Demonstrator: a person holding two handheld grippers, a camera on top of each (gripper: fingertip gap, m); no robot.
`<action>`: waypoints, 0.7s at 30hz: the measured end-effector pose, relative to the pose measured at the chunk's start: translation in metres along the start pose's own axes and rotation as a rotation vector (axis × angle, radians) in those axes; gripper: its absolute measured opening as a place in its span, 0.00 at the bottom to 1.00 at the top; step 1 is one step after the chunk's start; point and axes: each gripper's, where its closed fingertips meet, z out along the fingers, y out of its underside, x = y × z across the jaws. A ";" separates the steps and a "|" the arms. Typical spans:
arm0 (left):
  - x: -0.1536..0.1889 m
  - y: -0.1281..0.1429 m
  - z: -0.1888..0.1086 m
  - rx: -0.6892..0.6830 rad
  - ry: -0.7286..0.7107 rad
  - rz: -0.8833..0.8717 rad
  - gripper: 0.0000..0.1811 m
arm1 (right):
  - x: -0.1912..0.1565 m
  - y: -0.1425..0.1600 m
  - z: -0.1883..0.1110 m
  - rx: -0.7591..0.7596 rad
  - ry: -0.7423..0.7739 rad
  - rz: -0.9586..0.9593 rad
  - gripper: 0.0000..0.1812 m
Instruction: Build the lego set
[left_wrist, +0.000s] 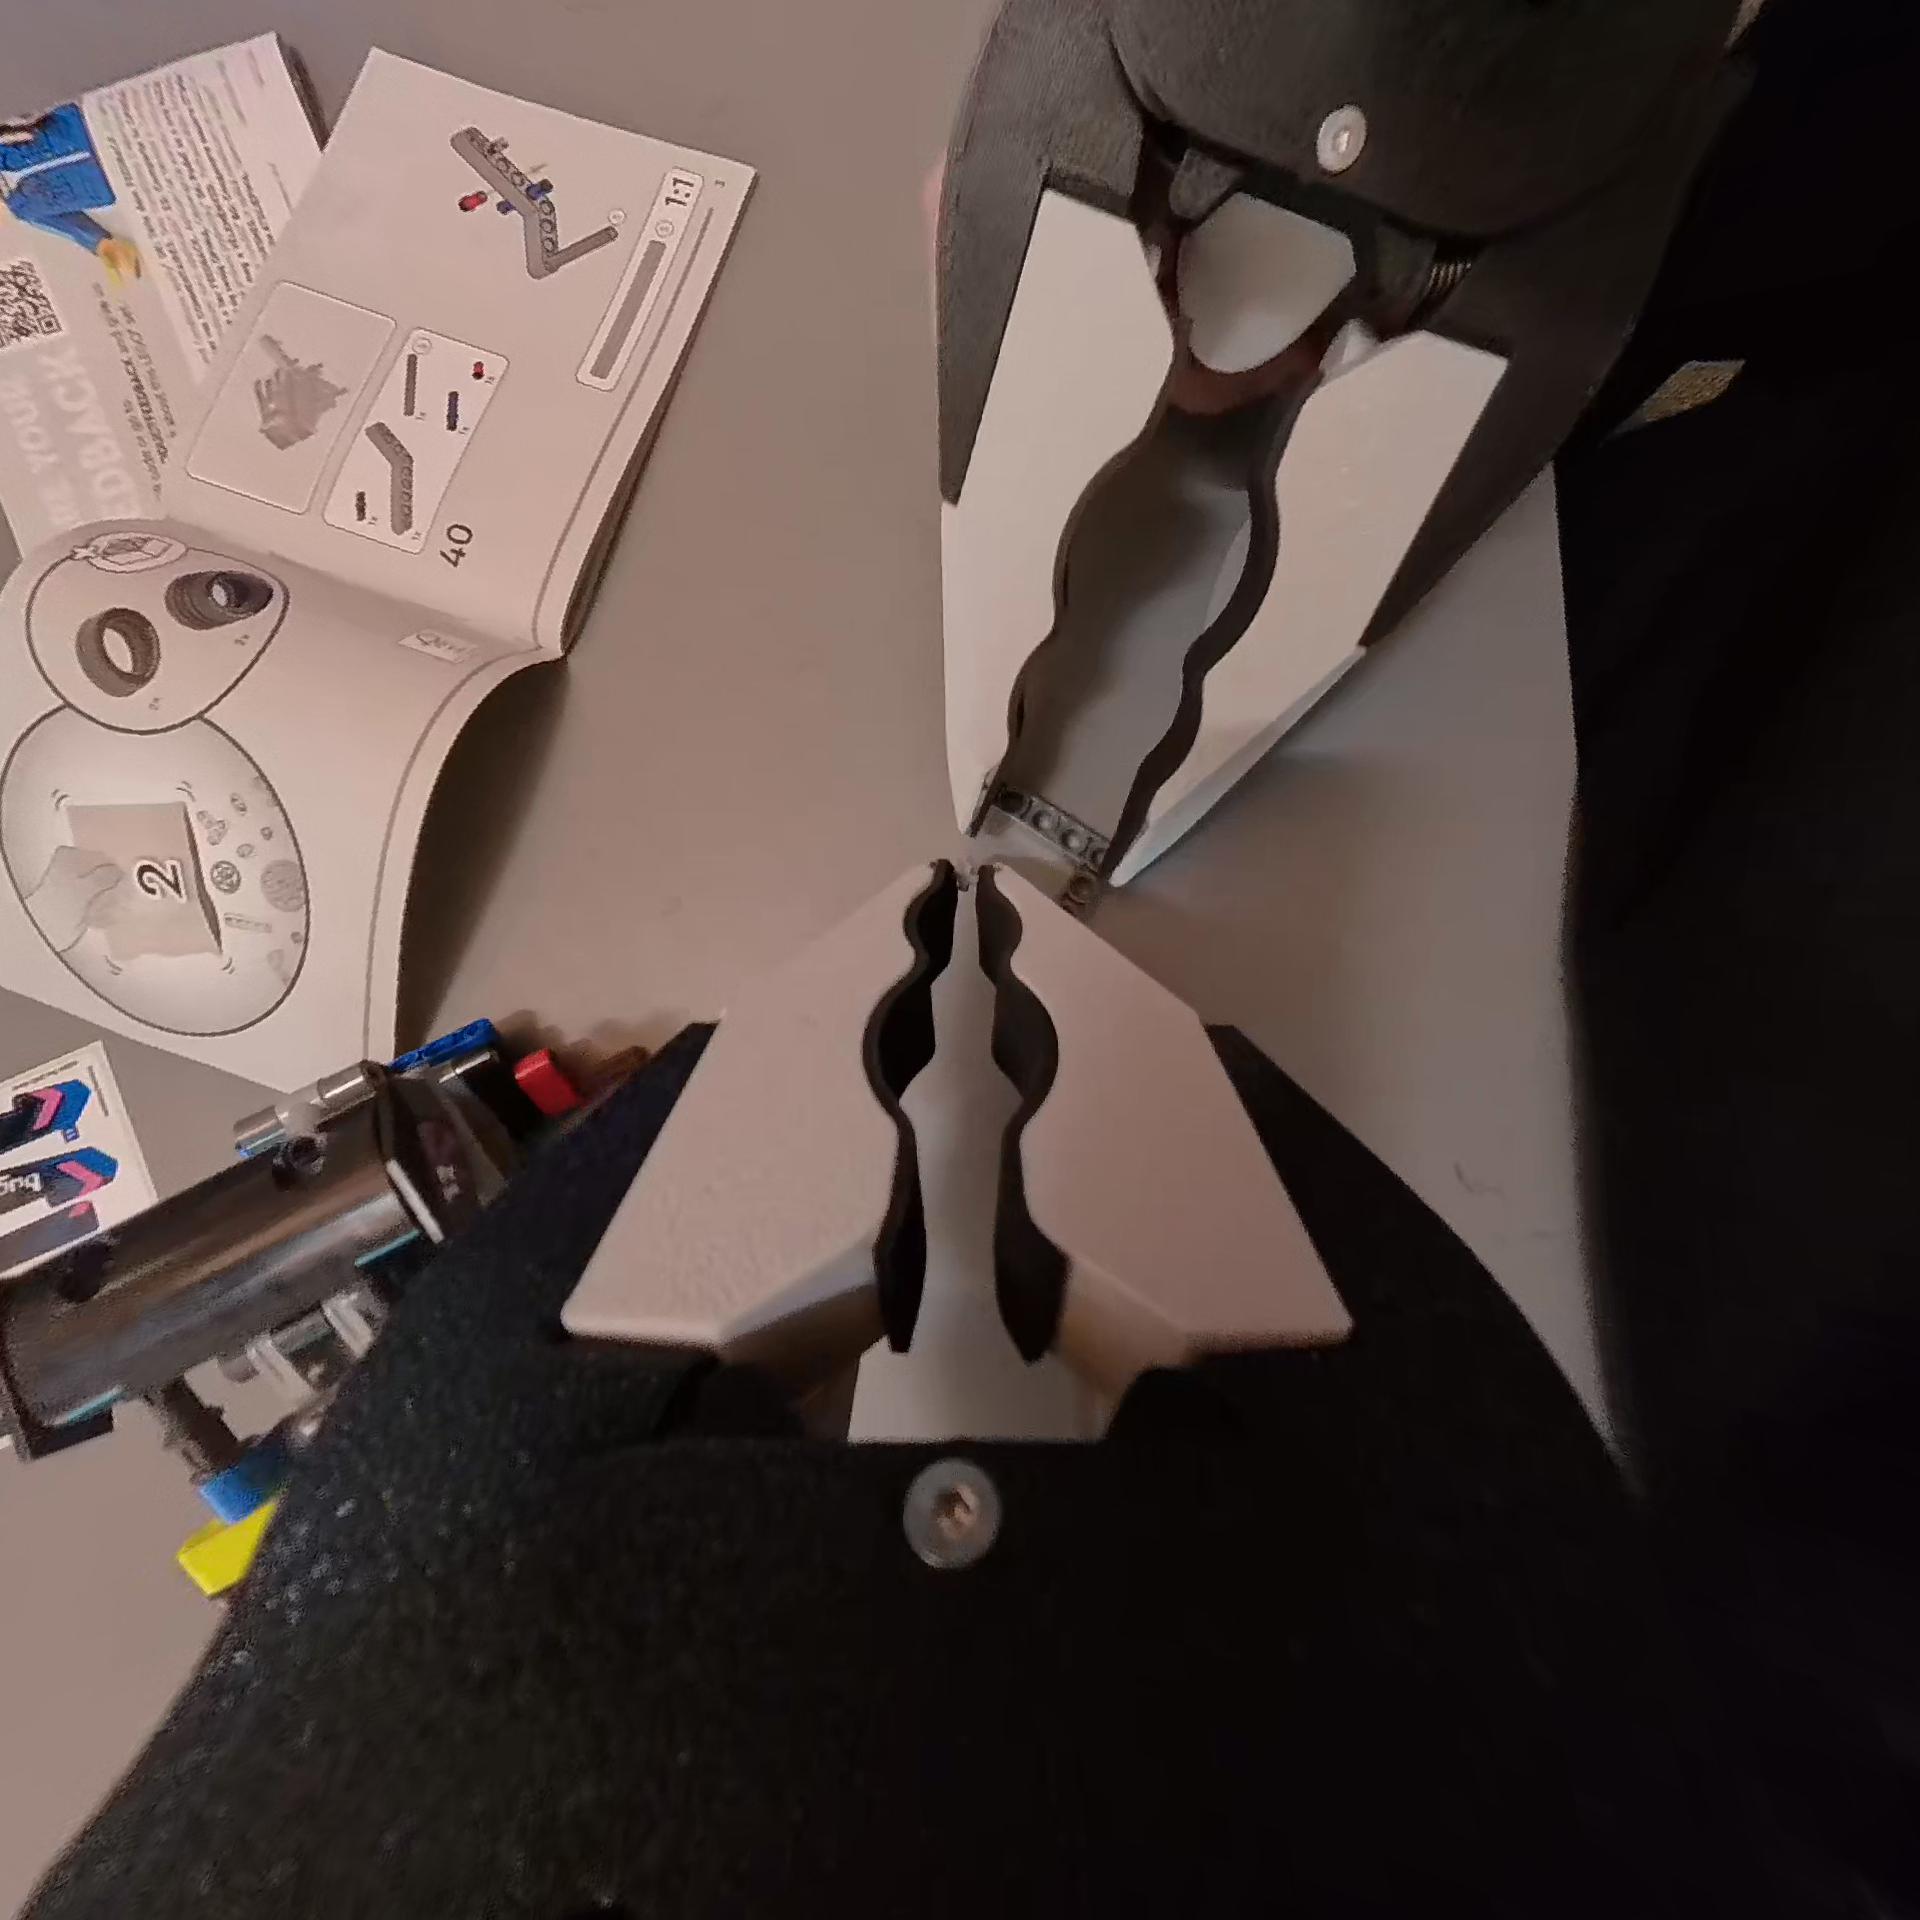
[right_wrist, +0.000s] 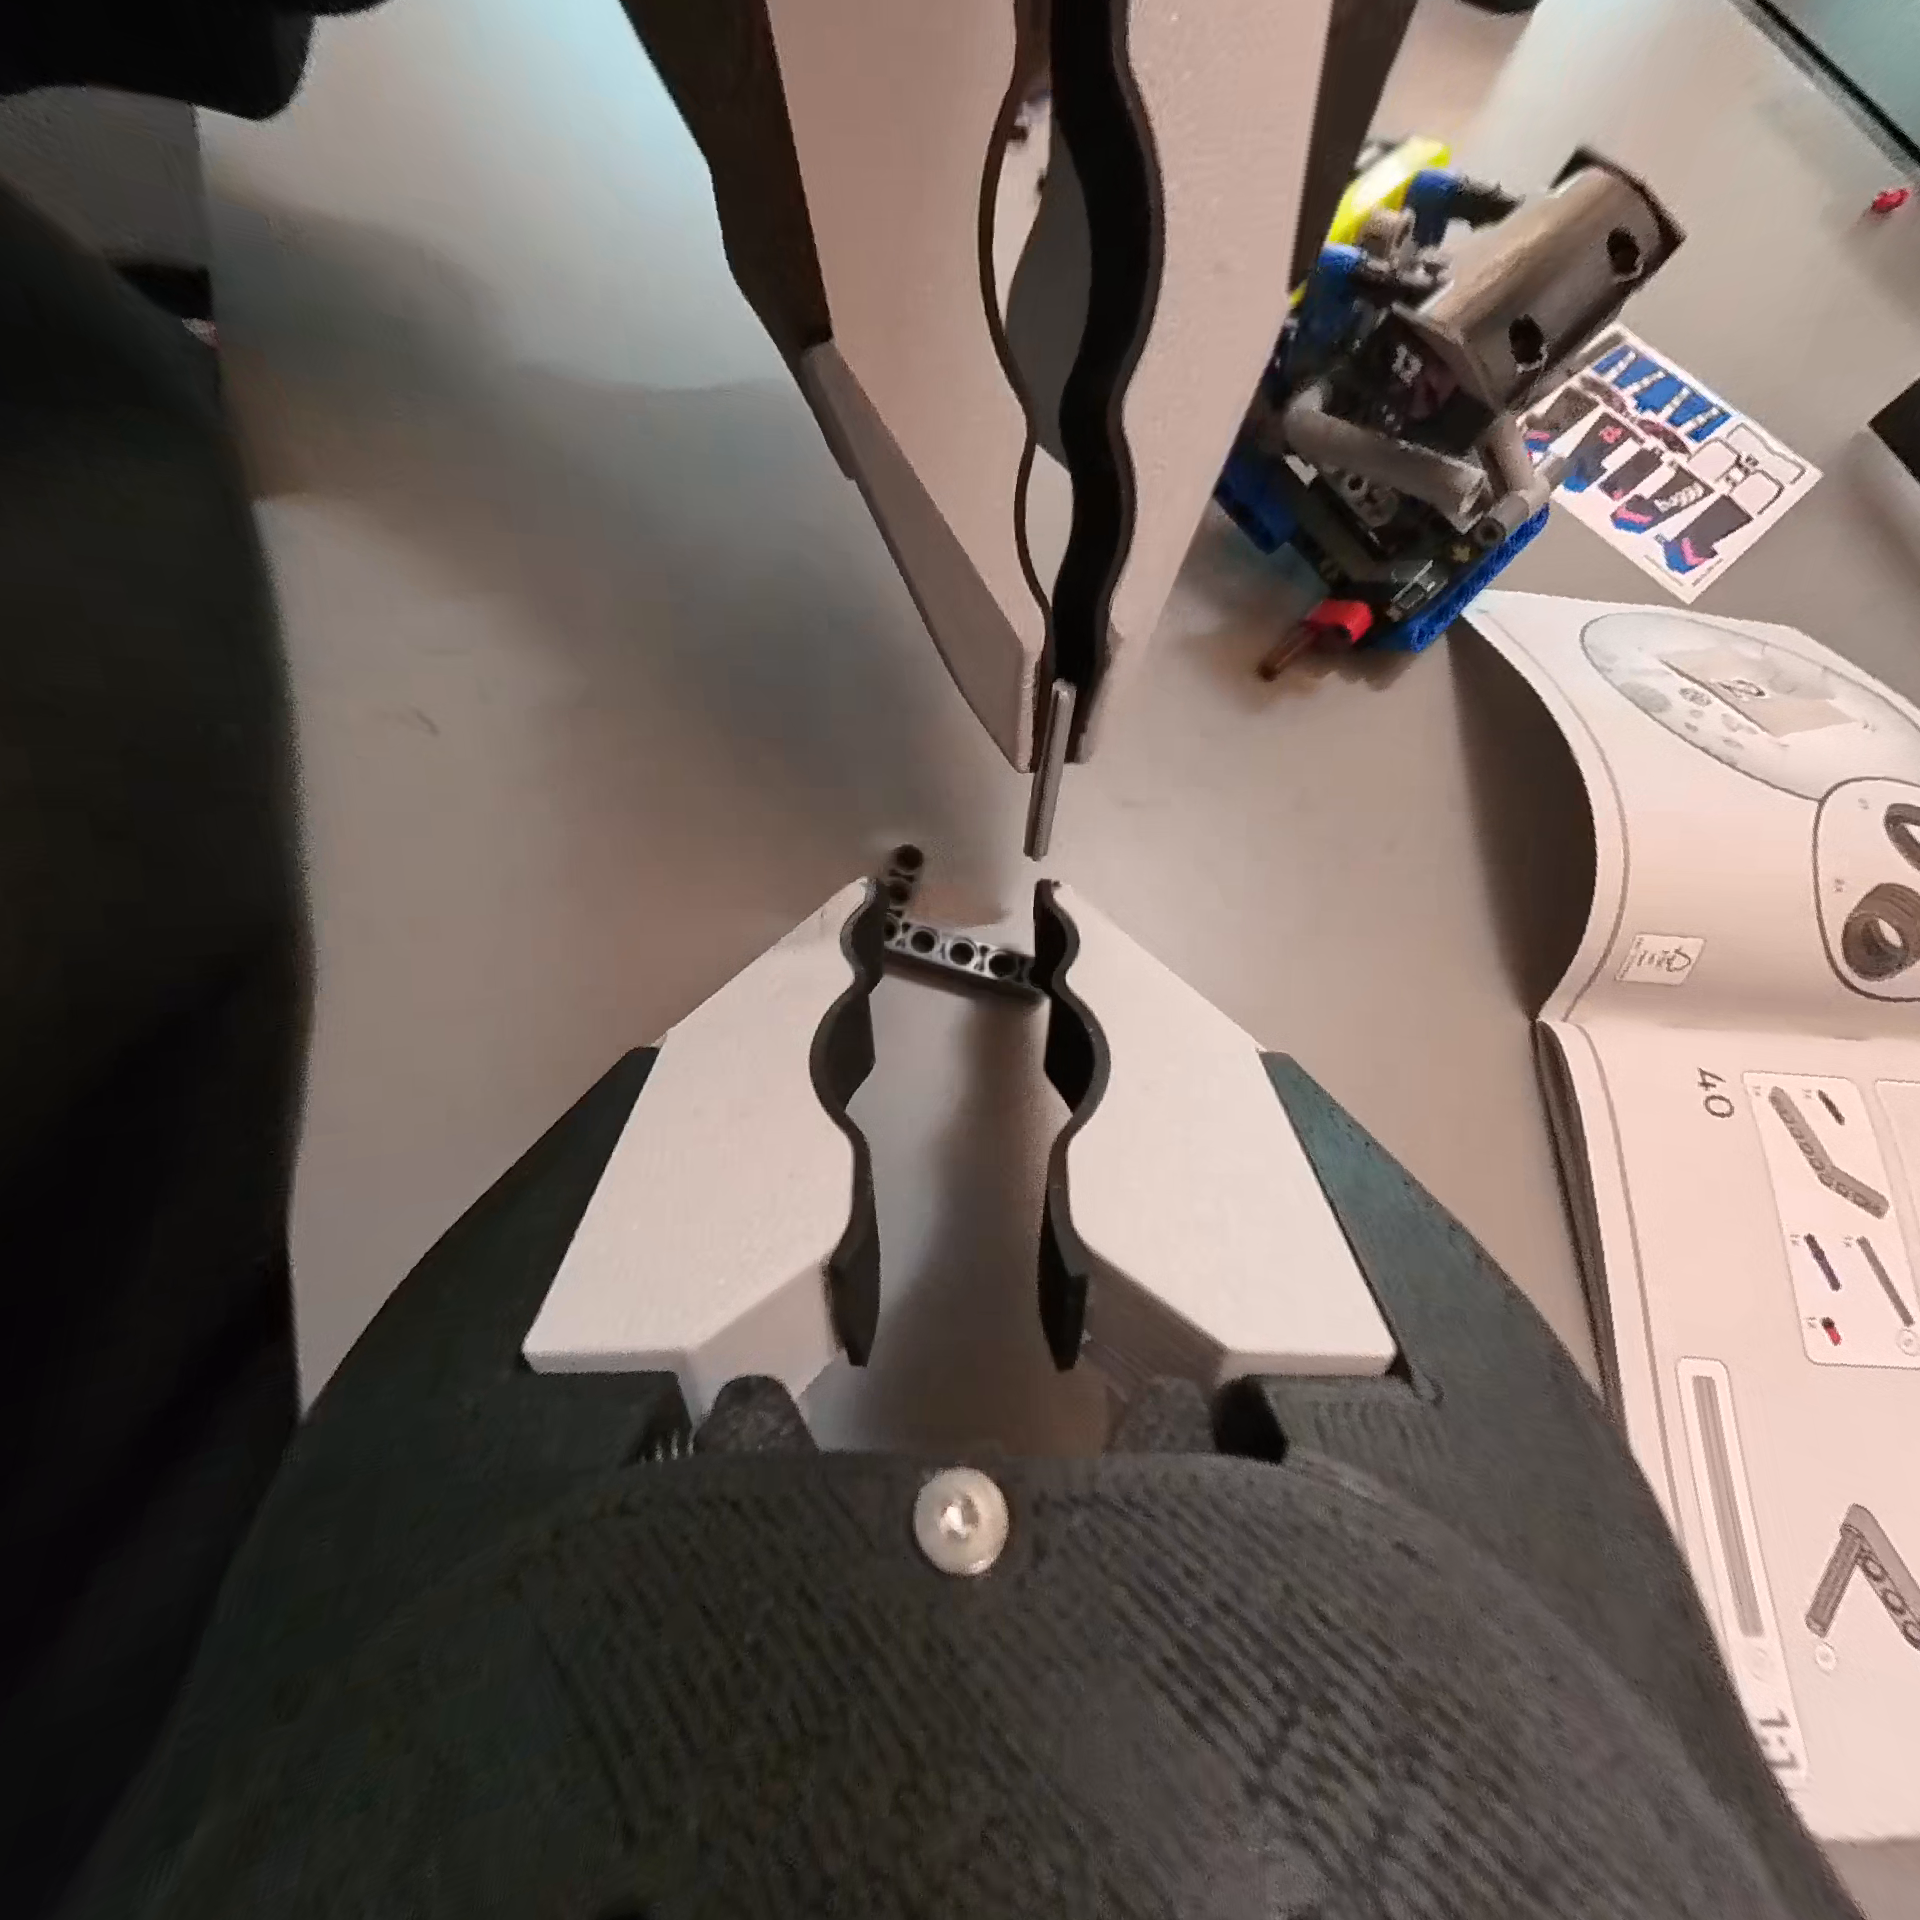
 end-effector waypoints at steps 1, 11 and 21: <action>0.001 0.001 -0.001 0.000 0.002 0.000 0.01 | -0.001 -0.003 -0.001 0.010 -0.006 0.015 0.14; 0.019 0.005 -0.006 0.000 0.063 0.028 0.01 | -0.009 0.009 0.009 -0.052 -0.048 -0.034 0.09; 0.019 0.009 0.004 -0.081 0.051 0.099 0.01 | -0.010 0.009 0.010 -0.055 -0.107 -0.014 0.06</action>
